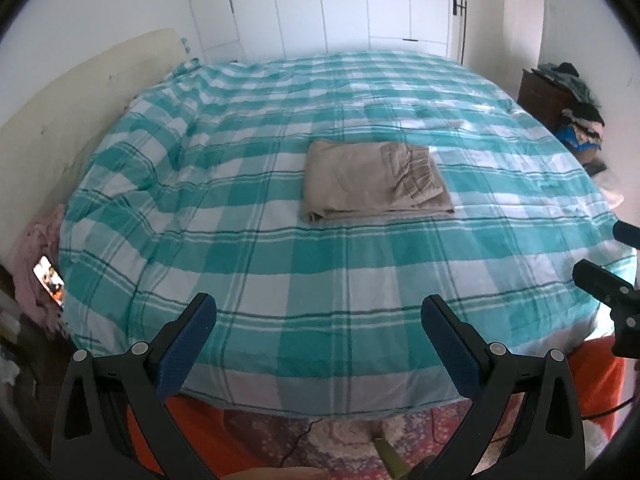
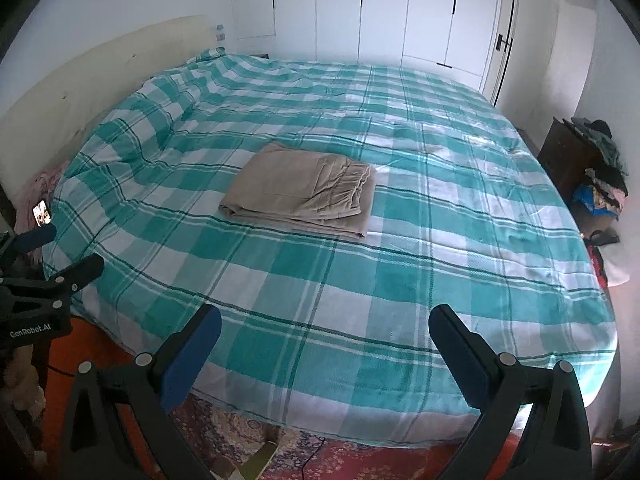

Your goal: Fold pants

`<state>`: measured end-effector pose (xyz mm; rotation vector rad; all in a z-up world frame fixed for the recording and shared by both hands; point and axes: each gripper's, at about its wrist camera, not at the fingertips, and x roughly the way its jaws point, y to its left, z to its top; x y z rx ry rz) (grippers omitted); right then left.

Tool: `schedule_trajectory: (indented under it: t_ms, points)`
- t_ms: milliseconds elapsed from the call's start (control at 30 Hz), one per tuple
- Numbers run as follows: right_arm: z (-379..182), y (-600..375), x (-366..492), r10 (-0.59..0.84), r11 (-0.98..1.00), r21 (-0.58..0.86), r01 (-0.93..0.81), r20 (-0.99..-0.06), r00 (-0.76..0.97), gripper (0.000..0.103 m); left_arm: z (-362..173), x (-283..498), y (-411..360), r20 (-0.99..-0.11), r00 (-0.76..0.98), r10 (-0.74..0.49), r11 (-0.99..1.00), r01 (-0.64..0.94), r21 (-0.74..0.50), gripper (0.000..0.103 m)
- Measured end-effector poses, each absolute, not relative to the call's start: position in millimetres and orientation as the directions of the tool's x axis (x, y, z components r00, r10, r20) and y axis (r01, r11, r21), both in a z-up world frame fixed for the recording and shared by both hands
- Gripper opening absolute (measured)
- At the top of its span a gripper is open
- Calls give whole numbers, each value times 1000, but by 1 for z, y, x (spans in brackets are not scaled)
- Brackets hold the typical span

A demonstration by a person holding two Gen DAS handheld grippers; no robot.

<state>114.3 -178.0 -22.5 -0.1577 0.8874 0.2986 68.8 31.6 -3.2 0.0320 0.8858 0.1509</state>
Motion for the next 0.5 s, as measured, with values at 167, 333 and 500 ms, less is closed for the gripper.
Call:
schedule_trajectory:
  t_ms: [167, 333, 500]
  points:
    - [-14, -174, 104, 183, 945, -31, -327, -776, 604, 102, -2, 65, 27, -772, 620, 137, 990, -116, 83, 102]
    - [-15, -172, 102, 179, 945, -34, -324, -777, 603, 102, -1, 64, 27, -776, 619, 124, 991, -110, 70, 102]
    - [-15, -175, 103, 186, 946, -25, -324, -776, 603, 102, 3, 60, 23, -760, 636, 138, 990, -111, 87, 102]
